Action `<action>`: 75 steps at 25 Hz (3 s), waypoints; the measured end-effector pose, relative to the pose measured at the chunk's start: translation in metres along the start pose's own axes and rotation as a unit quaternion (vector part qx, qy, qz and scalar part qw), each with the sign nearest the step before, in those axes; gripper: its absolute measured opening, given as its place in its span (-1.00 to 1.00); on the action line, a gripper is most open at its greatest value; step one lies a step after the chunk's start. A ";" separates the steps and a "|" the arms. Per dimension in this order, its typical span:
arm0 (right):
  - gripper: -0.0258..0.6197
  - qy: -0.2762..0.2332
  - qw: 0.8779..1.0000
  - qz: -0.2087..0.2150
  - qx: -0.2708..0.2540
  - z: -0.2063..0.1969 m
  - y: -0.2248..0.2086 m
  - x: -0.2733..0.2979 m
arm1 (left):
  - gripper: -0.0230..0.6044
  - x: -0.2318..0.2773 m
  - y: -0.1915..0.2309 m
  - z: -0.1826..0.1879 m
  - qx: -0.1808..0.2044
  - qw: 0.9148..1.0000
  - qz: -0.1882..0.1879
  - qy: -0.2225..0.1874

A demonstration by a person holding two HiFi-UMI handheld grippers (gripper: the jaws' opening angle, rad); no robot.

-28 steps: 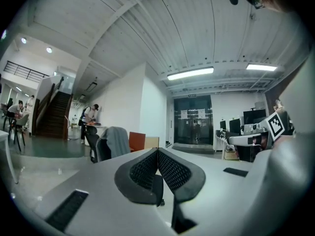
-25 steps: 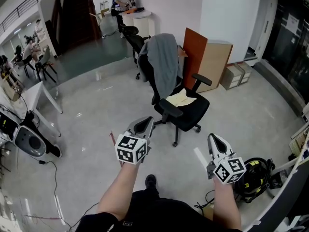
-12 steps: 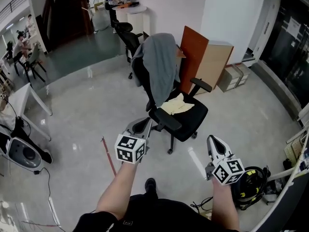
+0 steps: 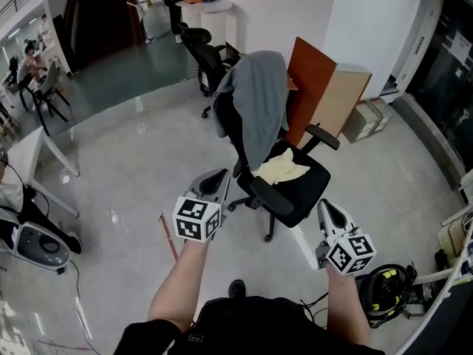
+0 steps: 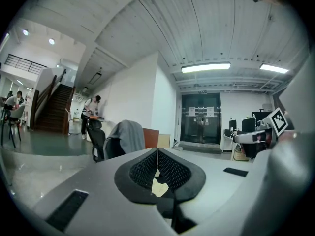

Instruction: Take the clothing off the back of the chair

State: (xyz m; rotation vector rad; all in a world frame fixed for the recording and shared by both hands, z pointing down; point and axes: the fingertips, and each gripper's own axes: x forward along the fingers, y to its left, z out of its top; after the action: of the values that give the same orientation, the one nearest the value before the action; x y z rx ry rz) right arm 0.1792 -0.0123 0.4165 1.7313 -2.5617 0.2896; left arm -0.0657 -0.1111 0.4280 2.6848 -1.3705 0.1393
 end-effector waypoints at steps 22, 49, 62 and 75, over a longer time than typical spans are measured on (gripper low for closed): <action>-0.87 0.017 0.997 0.071 0.016 0.009 -0.081 0.176 | -0.91 0.148 0.043 -0.019 -0.016 0.998 0.014 0.059; -0.87 0.097 0.990 0.102 0.027 0.004 -0.200 0.378 | -0.16 0.356 0.164 -0.018 -0.053 0.988 0.090 0.111; -0.87 0.112 0.989 0.101 0.002 0.008 -0.213 0.443 | 0.04 0.414 0.203 -0.021 -0.048 0.985 0.113 0.122; -0.87 0.135 0.983 0.118 -0.035 0.001 -0.214 0.470 | -0.41 0.417 0.230 -0.026 0.010 0.978 0.144 0.153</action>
State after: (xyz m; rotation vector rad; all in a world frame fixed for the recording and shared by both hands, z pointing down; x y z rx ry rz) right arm 0.1995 -0.5206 0.5066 1.2659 -2.5391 0.4056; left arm -0.0091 -0.5739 0.5265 2.3343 -1.6455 0.5687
